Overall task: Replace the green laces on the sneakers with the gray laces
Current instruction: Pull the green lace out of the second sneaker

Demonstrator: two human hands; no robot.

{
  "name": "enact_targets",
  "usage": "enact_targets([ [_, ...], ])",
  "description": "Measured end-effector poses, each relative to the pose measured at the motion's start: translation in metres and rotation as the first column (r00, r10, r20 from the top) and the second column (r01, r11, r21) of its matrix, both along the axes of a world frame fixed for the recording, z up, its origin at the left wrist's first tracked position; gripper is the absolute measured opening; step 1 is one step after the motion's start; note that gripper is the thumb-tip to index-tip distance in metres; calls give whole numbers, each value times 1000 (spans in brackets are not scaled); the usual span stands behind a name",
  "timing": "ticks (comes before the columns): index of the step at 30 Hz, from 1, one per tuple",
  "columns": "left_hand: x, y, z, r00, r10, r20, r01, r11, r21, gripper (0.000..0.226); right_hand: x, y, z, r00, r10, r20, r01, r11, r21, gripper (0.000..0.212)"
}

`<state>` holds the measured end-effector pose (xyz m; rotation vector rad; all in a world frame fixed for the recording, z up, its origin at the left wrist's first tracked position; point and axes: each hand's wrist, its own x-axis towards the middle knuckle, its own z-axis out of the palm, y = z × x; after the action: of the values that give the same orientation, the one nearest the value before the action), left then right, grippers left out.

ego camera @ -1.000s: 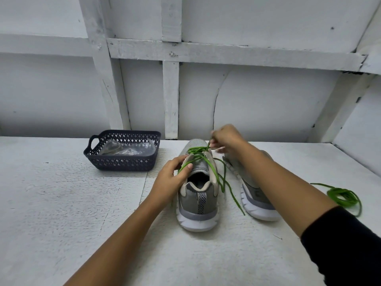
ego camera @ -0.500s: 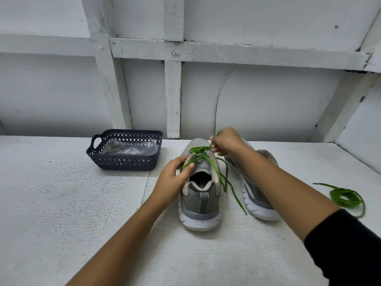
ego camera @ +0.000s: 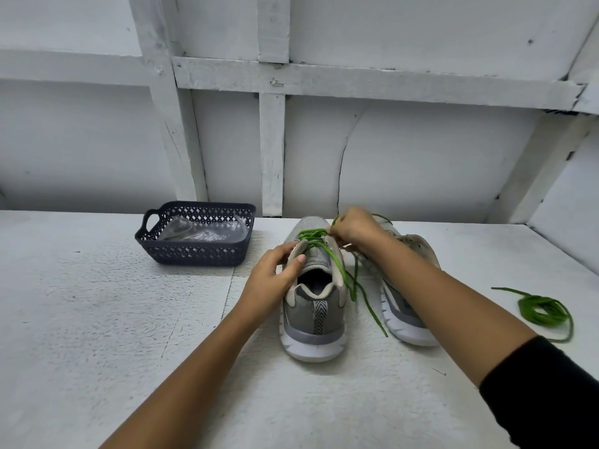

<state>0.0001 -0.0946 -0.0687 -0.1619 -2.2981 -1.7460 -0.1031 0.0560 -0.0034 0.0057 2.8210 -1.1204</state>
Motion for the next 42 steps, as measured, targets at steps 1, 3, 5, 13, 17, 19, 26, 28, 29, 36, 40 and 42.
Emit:
enact_targets([
  [1, -1, -1, -1, 1000, 1, 2, -1, 1000, 0, 19, -2, 1, 2, 998, -41, -52, 41, 999, 2, 24],
  [3, -1, -1, -2, 1000, -6, 1, 6, 1000, -2, 20, -5, 4, 5, 982, -136, -133, 127, 989, -70, 24],
  [5, -1, -2, -2, 1000, -8, 1, 8, 1000, -19, 23, -3, 10, 10, 959, -220, -179, 182, 962, -204, 24],
  [13, -16, -9, 16, 997, 51, 64, -48, 997, -59, 35, 35, 10, 10, 986, -56, -157, 19, 974, -228, 40],
  [17, -40, -17, 23, 989, 7, 148, 44, 940, -339, 29, 65, 2, -5, 964, 68, -255, -69, 998, 3, 43],
  [19, -48, -17, 27, 986, -3, 164, 70, 912, -403, 28, 75, 0, -14, 950, 59, -307, -76, 996, -45, 37],
  [26, -62, -9, 31, 995, 33, 95, 11, 907, -422, 15, 79, 1, -36, 926, 14, -378, -66, 990, -126, 30],
  [28, -67, -10, 32, 992, -13, 126, 61, 919, -390, 9, 80, 1, -35, 924, 22, -382, -74, 990, -122, 31],
  [29, -69, -10, 35, 988, -44, 150, 99, 920, -379, 6, 80, 0, -34, 925, 21, -380, -72, 990, -120, 31],
  [36, -90, 0, 60, 966, -61, 250, 214, 730, -649, 12, 79, 1, -31, 949, -5, -317, -35, 992, -120, 46],
  [40, -106, 5, 73, 953, -77, 293, 273, 637, -721, 8, 81, -2, -29, 949, -20, -316, -17, 993, -113, 48],
  [42, -113, 9, 78, 958, -76, 277, 264, 615, -743, 8, 82, -4, -28, 949, -34, -315, 1, 995, -105, 48],
])
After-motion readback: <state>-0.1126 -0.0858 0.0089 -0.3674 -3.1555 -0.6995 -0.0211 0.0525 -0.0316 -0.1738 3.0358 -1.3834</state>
